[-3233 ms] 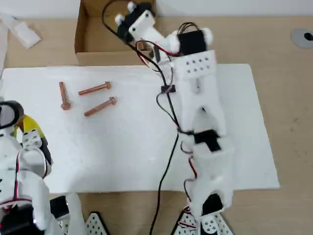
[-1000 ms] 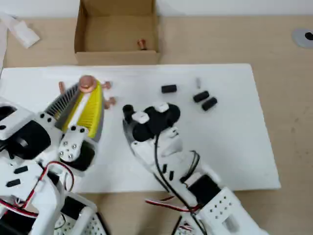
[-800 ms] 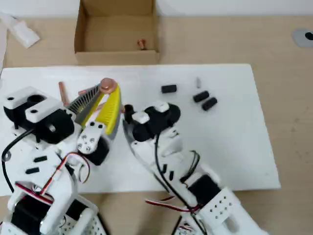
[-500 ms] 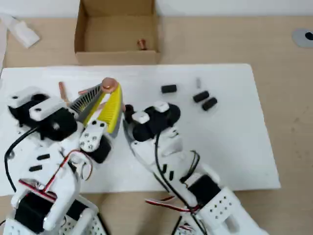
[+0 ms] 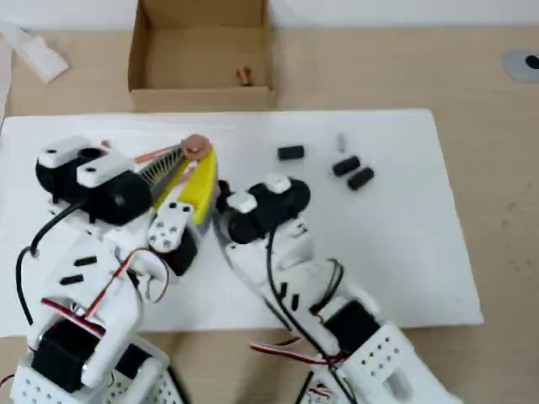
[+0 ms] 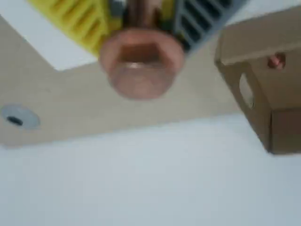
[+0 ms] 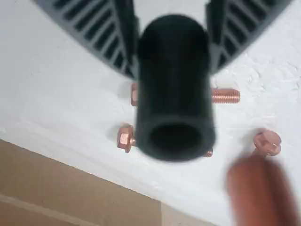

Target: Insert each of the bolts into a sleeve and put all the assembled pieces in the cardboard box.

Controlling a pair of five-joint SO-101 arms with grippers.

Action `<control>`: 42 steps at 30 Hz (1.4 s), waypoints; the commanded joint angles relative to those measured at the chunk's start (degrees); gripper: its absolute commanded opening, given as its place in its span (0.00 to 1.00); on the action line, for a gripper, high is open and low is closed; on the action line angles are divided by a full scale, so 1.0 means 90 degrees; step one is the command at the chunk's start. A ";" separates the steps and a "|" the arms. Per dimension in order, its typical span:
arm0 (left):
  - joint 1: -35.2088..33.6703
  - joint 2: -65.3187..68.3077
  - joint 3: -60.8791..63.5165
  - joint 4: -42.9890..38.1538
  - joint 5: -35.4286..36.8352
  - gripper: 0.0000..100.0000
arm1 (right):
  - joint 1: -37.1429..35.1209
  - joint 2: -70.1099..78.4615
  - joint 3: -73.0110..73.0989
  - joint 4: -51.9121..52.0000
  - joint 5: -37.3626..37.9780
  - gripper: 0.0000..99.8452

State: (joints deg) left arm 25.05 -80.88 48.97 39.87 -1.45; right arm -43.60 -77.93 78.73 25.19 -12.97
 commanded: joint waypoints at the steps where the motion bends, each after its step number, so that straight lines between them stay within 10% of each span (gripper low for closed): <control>1: 0.0107 0.0044 -0.0049 0.0098 0.0029 0.01 | -0.0103 -0.0122 -0.0083 -0.0176 -0.0039 0.01; 42: -0.0469 0.0396 0.0537 -0.1006 0.0381 0.01 | -0.0103 -0.0122 -0.0327 -0.0137 -0.0039 0.01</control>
State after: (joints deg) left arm 21.45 -77.45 54.24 32.48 0.84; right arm -43.60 -77.93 78.73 25.19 -12.97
